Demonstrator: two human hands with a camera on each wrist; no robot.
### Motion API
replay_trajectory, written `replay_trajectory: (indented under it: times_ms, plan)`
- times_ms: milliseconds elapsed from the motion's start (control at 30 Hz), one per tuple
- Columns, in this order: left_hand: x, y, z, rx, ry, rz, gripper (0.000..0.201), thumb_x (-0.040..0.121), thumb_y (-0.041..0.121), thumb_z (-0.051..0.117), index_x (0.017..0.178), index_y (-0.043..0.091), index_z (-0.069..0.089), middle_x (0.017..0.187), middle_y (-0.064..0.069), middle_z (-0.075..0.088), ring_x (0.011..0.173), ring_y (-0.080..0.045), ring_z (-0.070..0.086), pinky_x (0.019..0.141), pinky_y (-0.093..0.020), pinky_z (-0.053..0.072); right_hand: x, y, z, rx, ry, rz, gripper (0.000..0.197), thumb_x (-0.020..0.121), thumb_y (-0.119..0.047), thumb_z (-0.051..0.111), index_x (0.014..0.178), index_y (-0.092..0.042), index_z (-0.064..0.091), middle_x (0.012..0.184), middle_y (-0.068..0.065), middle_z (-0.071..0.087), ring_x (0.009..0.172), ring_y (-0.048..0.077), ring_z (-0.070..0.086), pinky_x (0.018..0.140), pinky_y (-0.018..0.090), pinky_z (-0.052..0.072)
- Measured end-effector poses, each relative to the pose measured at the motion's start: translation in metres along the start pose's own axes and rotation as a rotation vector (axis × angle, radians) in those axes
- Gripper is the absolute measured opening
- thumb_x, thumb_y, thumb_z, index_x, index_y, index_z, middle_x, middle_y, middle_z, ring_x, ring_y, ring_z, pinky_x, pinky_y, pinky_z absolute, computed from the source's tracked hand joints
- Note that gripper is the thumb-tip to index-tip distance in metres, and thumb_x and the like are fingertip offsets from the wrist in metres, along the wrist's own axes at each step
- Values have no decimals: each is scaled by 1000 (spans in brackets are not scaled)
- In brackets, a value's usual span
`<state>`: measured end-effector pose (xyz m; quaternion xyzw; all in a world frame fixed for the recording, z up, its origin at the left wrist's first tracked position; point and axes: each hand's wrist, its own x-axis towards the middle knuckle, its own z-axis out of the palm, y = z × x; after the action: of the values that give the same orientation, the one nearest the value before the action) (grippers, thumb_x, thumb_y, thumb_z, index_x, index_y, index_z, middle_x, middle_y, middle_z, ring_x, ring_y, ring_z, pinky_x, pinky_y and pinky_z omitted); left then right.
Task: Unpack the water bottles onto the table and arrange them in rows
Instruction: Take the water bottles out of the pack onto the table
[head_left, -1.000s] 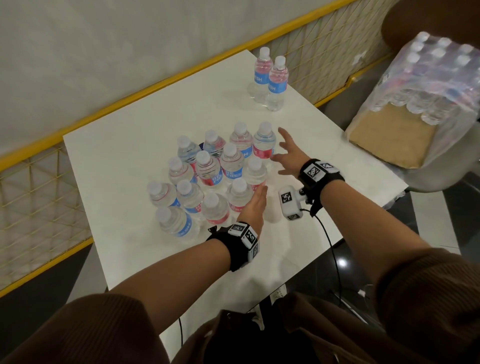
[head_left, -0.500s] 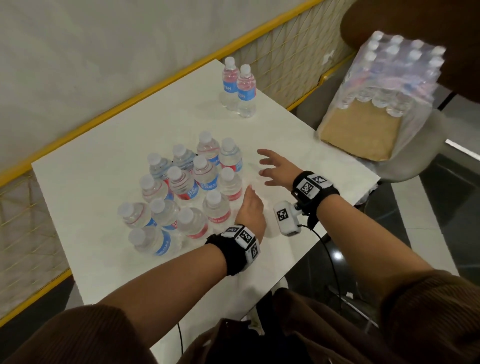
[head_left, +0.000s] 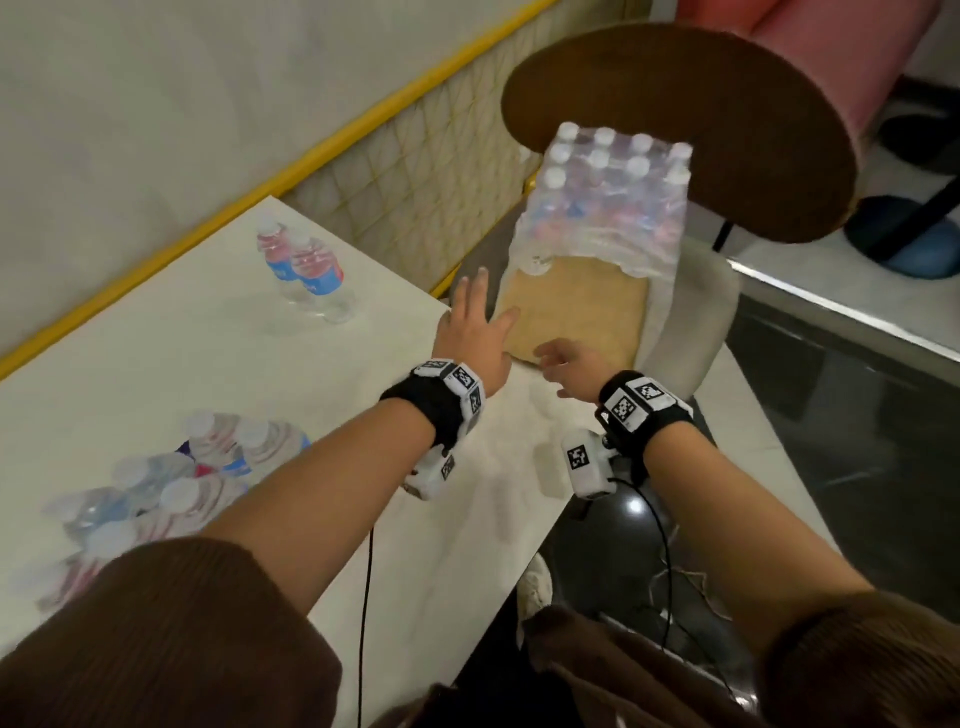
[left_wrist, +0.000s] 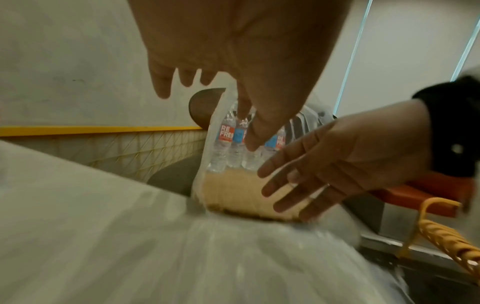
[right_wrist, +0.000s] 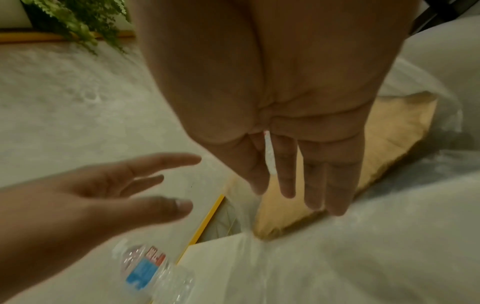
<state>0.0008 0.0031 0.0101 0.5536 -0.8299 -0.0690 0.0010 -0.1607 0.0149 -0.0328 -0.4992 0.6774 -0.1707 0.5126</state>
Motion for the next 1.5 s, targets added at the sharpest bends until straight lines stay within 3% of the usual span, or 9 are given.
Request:
replay_trajectory:
  times_ms: [233,367,467,767,867,1000,1133,1300,1500]
  plan:
    - [69,36,-22,-168,67,17,64,86,14,55,144,13,30,158,0,10,137,-29,30,109,-43,34,31,-26,-72,-105,282,-31,59,92,-21,56,145,-12,31,144,10,42,131,27,43,102,29,34]
    - [82,40,-27,-304,133,7,61,87,7,49,145,10,29,157,1,17,131,-27,40,106,-42,39,61,-60,-87,-166,40,106,61,97,-52,33,146,-15,32,152,10,33,136,26,36,110,40,30]
    - [83,35,-27,-315,145,38,61,87,5,47,145,11,30,155,1,19,130,-25,42,104,-41,42,83,-69,-90,-235,25,52,51,103,-37,24,148,-14,24,155,12,25,140,26,29,114,38,23]
    - [82,12,-30,-221,92,80,59,89,13,51,144,14,29,155,7,19,119,-22,52,90,-40,50,71,-85,-95,-776,154,-70,52,92,-26,58,137,-4,44,143,10,44,125,28,48,95,34,45]
    - [86,9,-25,-222,64,95,64,86,15,54,145,17,27,154,6,19,123,-22,47,96,-42,48,73,-75,-97,-636,185,-17,60,92,-21,56,146,-10,32,146,11,40,127,26,47,101,33,43]
    - [88,8,-24,-258,-5,95,67,84,14,56,144,19,28,155,4,16,133,-24,39,101,-44,45,75,-73,-81,-404,244,-72,29,99,-25,41,122,-16,56,128,12,58,110,27,58,87,32,45]
    - [85,6,-45,-268,-76,93,63,88,8,51,146,20,28,157,4,17,134,-23,40,103,-38,42,48,-59,-66,-180,216,-153,47,95,-37,50,133,-10,47,132,10,54,121,27,50,92,27,37]
    - [63,-20,-77,-251,-176,62,44,93,9,46,136,15,48,146,-1,41,129,-20,45,103,-29,36,8,-44,-42,-120,-49,-494,36,81,-19,72,106,-31,49,105,-19,54,105,16,54,98,41,45]
    - [18,-51,-78,-216,-243,-52,38,94,18,49,132,16,54,135,-2,55,120,-21,54,99,-28,40,-53,-56,33,-284,-554,-610,32,80,-18,73,107,-24,56,110,-11,60,104,13,56,99,30,43]
